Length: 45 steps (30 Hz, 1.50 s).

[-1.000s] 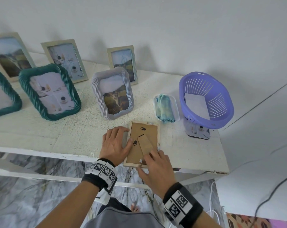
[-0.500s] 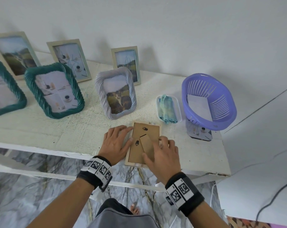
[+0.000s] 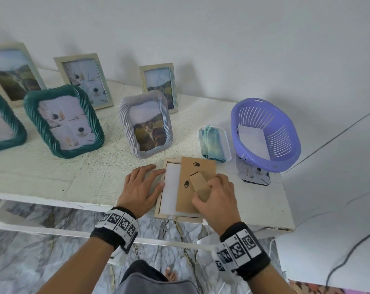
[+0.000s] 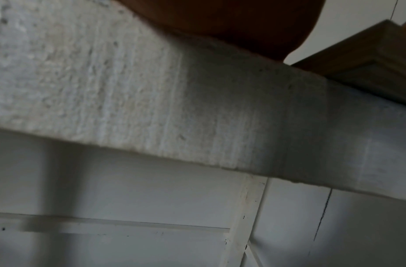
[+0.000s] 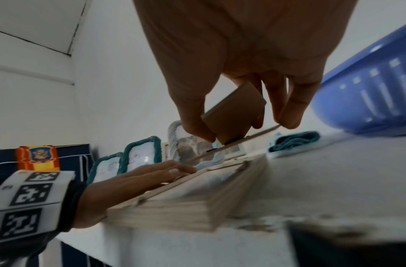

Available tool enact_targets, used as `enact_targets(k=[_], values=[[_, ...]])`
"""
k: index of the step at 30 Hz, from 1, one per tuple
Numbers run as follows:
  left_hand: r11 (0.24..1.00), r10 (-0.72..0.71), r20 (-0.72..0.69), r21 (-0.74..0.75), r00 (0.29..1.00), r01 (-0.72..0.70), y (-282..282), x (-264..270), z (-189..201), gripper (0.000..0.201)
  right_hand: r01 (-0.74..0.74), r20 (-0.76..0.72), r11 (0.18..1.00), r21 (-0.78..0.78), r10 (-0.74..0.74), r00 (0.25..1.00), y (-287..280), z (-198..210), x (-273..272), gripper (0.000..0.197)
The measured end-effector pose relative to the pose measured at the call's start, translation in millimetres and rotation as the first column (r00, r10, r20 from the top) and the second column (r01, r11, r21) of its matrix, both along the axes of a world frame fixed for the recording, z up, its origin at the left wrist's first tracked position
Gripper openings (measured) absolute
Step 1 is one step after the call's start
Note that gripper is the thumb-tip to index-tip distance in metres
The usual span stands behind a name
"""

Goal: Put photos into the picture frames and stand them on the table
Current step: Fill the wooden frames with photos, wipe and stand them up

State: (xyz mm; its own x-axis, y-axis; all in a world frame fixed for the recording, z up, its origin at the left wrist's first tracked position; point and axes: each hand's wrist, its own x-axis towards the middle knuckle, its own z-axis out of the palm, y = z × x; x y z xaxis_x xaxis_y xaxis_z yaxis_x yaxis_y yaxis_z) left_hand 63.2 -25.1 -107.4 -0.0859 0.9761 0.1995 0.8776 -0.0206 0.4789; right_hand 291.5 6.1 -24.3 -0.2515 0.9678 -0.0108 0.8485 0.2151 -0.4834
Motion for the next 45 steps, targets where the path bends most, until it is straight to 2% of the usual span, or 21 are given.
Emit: enact_targets(k=[5,9,14,16,19,21,23,29,36,42,45], values=[[1.000,0.002,0.016,0.016,1.000,-0.002,0.7,-1.3,-0.8,0.048,0.093,0.054,0.995,-0.043,-0.091,0.994,6.8,0.3,46.1,0.029],[1.000,0.000,0.020,0.017,1.000,0.000,0.8,-1.5,-1.5,0.048,0.139,0.136,0.987,-0.082,-0.128,0.982,10.8,-10.5,58.5,0.033],[1.000,-0.013,0.039,0.024,0.999,0.012,0.4,-2.0,-0.8,0.048,0.117,0.241,0.983,-0.140,-0.081,0.967,8.3,-18.2,50.6,0.049],[0.999,-0.017,0.039,0.029,0.999,0.016,0.9,-3.1,-1.0,0.047,0.102,0.295,0.991,-0.081,-0.074,0.953,5.9,-14.3,42.3,0.051],[0.999,-0.014,0.040,0.035,0.999,0.013,1.1,-4.7,-1.2,0.047,-0.031,0.178,0.999,-0.021,0.034,0.984,3.8,-8.1,19.9,0.045],[0.999,-0.016,0.039,0.039,0.999,0.014,0.6,-4.7,-1.4,0.047,-0.156,0.156,0.982,-0.102,0.171,0.973,3.2,-8.2,2.6,0.065],[0.999,-0.019,0.035,0.039,0.999,0.018,0.4,-4.7,-1.5,0.046,-0.217,0.207,0.952,-0.217,0.262,0.942,3.9,-8.4,-13.4,0.087],[0.999,-0.024,0.039,0.024,0.999,0.023,0.9,-5.8,-2.1,0.048,-0.205,0.314,0.918,-0.340,0.316,0.895,14.6,-23.3,-38.8,0.117],[1.000,-0.022,0.041,0.023,0.999,0.021,1.0,-5.3,-2.5,0.047,-0.213,0.371,0.909,-0.358,0.348,0.861,20.4,-24.9,-41.2,0.128],[1.000,-0.021,0.049,0.019,0.999,0.021,1.1,-6.4,-2.8,0.047,-0.196,0.325,0.909,-0.368,0.323,0.889,23.3,-20.0,-46.5,0.133],[1.000,-0.020,0.049,0.011,0.999,0.019,1.6,-7.5,-3.0,0.049,-0.179,0.319,0.929,-0.324,0.286,0.904,23.9,-17.6,-48.4,0.127]])
